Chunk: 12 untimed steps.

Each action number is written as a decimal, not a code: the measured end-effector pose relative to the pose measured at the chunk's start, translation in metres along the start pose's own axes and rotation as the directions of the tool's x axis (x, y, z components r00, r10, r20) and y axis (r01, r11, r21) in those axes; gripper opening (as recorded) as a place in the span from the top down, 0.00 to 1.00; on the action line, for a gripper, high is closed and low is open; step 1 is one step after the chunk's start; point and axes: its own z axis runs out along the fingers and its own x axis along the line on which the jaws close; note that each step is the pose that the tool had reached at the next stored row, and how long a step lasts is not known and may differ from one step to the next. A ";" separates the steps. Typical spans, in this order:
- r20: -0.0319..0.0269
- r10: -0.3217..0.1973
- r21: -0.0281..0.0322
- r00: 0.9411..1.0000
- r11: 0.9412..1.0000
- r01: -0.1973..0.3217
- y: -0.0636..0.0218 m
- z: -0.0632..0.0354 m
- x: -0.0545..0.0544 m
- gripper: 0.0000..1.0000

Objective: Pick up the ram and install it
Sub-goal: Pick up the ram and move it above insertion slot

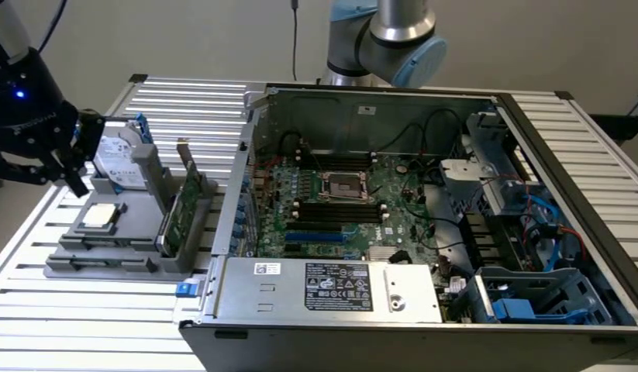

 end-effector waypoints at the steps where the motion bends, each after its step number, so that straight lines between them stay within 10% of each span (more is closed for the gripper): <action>1: 0.000 -0.018 0.000 1.000 1.000 0.018 0.0000 0.0004 0.000 0.89; 12: -0.005 -0.216 -0.009 0.976 0.976 0.216 0.0000 0.0045 0.000 0.89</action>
